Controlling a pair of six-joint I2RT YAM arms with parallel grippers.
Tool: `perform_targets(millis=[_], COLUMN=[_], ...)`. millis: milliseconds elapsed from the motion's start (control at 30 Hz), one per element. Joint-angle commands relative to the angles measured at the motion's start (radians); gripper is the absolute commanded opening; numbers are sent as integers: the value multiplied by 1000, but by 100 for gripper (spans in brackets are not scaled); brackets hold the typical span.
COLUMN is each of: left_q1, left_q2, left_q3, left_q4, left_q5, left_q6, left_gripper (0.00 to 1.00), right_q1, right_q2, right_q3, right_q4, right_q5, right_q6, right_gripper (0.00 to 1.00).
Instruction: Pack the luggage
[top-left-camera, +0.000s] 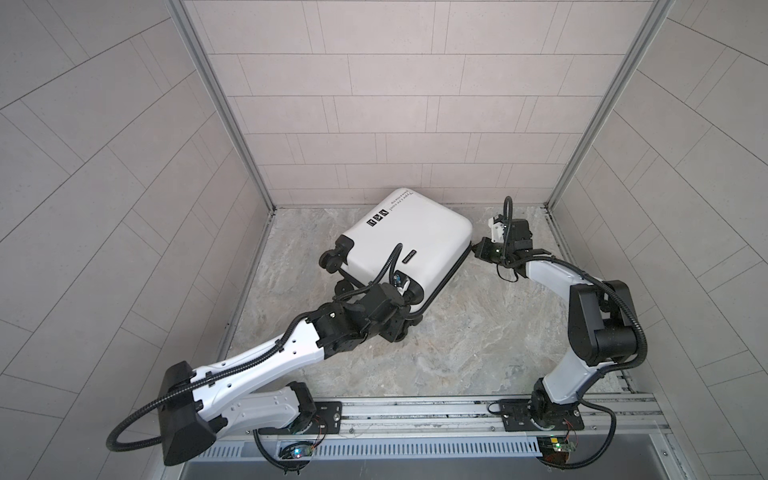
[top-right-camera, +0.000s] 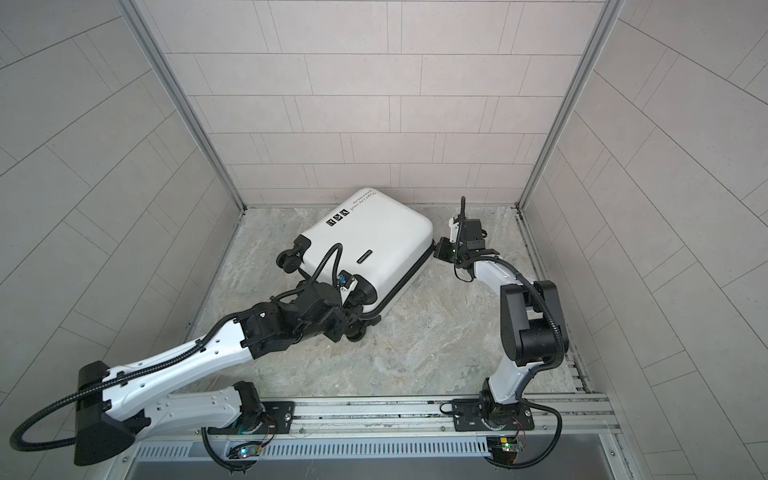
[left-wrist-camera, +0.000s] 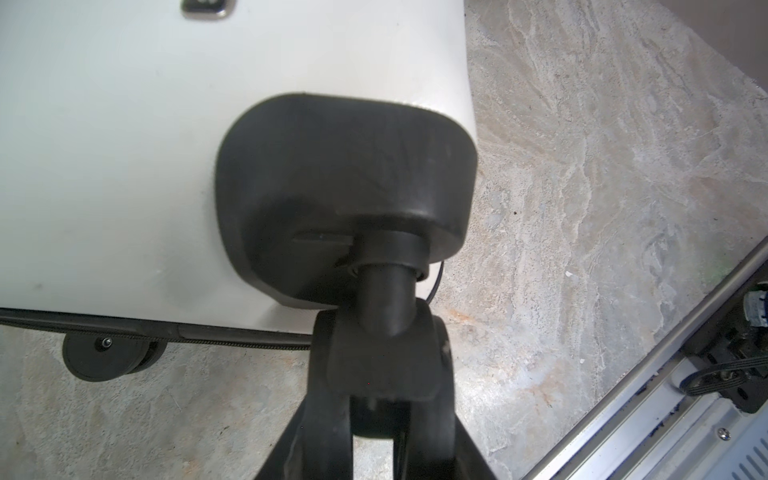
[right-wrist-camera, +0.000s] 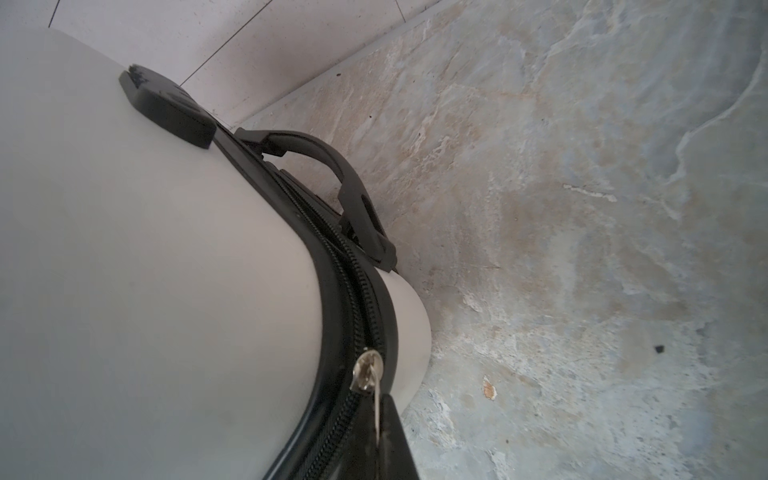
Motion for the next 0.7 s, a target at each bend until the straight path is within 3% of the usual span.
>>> perform_targets(millis=[0, 267, 600, 633, 667], left_q1=[17, 36, 59, 61, 64], left_q2=[-93, -152, -163, -162, -161], left_q3=[2, -38, -39, -36, -31], left_q4=[-97, -119, -119, -119, -119], left_q5=[-48, -11, -18, -18, -16], left_q6=[-42, -41, -41, -40, -41], left_gripper=[0, 0, 0, 0, 0], right_q1=[-45, -54, -67, -68, -69], right_q2=[32, 138, 196, 190, 184], right_q3=[57, 187, 271, 262, 254], right_q4=[22, -6, -60, -60, -62], right_q5=[108, 91, -50, -54, -54], right_q6=[1, 7, -1, -4, -5], right_gripper=[0, 0, 0, 2, 12])
